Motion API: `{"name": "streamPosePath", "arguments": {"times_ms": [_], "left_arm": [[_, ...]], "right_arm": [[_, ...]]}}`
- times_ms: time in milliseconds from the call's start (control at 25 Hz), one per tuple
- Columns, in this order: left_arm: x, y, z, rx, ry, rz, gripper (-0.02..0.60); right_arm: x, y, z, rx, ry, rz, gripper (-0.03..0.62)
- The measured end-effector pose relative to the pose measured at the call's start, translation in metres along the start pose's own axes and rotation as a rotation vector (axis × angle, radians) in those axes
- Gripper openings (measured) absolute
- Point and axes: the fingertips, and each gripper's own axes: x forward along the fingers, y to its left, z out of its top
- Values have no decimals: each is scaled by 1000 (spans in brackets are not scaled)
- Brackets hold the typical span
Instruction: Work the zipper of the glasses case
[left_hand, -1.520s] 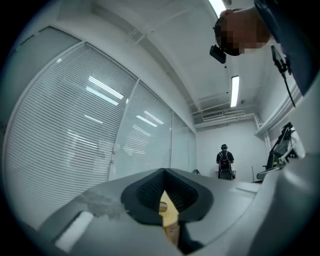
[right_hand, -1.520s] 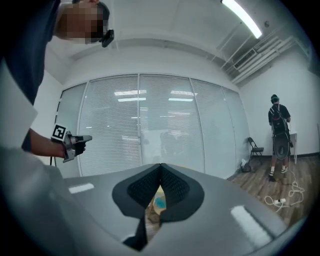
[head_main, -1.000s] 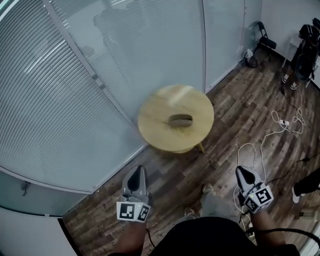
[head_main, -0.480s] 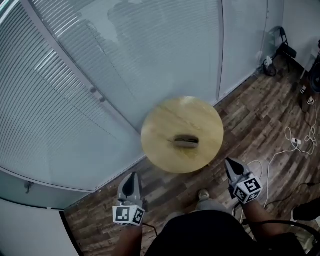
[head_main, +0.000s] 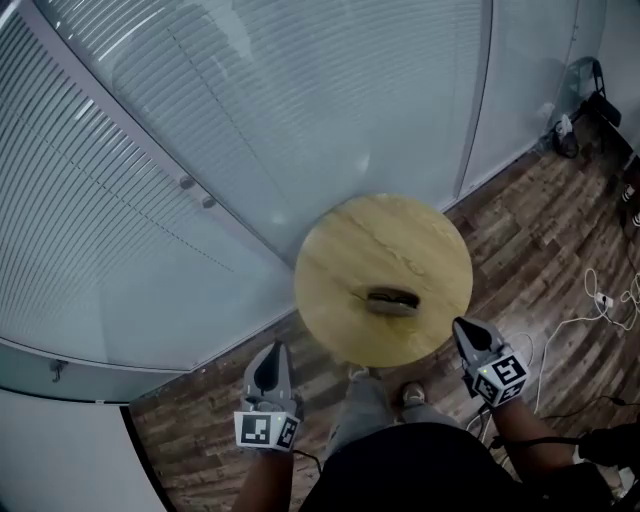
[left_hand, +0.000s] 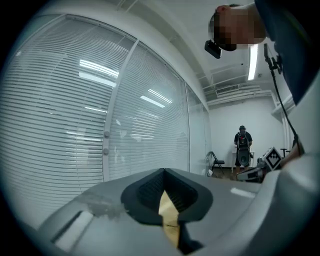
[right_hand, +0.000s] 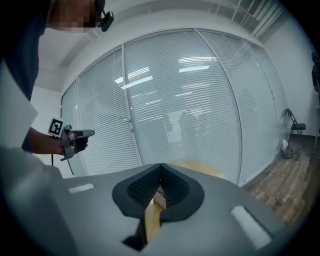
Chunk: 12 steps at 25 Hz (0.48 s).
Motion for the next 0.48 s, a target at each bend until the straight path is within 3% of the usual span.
{"name": "streamPosePath", "arguments": {"times_ms": [160,480], "left_arm": [[47,41,-11,-48,5,-40,0],[140,91,2,-94,9,-260,0]], "right_arm": [[50,8,10,43,-8,-62,8],[105,15,22,15,34,-213,6]]}}
